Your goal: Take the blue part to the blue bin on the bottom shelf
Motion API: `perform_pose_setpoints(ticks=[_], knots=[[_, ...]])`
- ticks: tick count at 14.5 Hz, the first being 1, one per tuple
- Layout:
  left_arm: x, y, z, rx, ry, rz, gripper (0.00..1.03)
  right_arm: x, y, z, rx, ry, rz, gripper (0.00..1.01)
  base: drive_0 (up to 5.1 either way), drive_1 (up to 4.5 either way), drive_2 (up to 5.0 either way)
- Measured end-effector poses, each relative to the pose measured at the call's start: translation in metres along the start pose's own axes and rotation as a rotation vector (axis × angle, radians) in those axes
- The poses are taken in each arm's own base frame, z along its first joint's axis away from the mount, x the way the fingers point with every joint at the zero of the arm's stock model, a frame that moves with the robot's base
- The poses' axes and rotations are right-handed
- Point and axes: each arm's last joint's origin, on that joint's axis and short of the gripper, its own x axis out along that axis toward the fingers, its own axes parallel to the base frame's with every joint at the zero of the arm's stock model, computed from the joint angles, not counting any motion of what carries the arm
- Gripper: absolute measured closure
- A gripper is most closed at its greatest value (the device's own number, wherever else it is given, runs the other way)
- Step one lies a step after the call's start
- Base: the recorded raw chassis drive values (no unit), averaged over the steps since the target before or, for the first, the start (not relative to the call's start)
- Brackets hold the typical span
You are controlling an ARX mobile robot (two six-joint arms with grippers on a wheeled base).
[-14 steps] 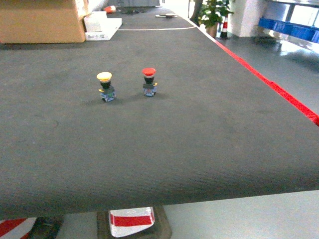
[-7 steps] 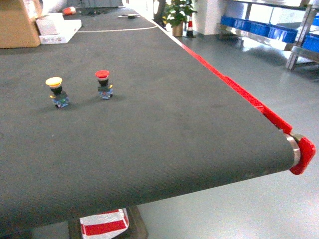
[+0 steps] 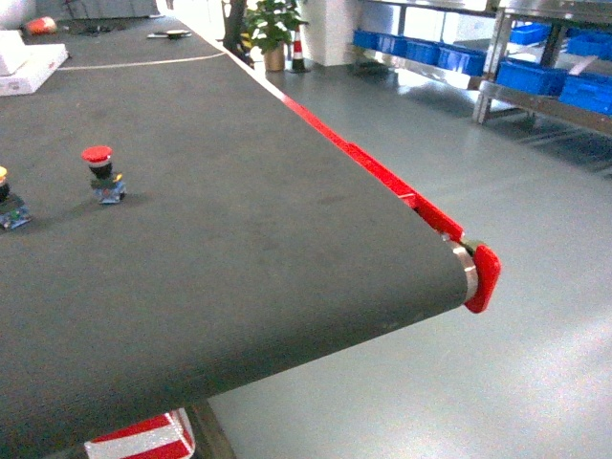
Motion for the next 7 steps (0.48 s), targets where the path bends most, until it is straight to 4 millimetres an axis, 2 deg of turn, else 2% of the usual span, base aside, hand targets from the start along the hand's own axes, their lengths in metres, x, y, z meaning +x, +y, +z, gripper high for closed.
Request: perform_pose_setpoints(ticks=[7], knots=[[0.0, 0.0, 0.0001, -0.001, -0.001, 0.0, 0.59, 0.0, 0.0, 0.0, 0.0, 0.0, 0.0, 0.03, -1.6, -1.59, -1.6]])
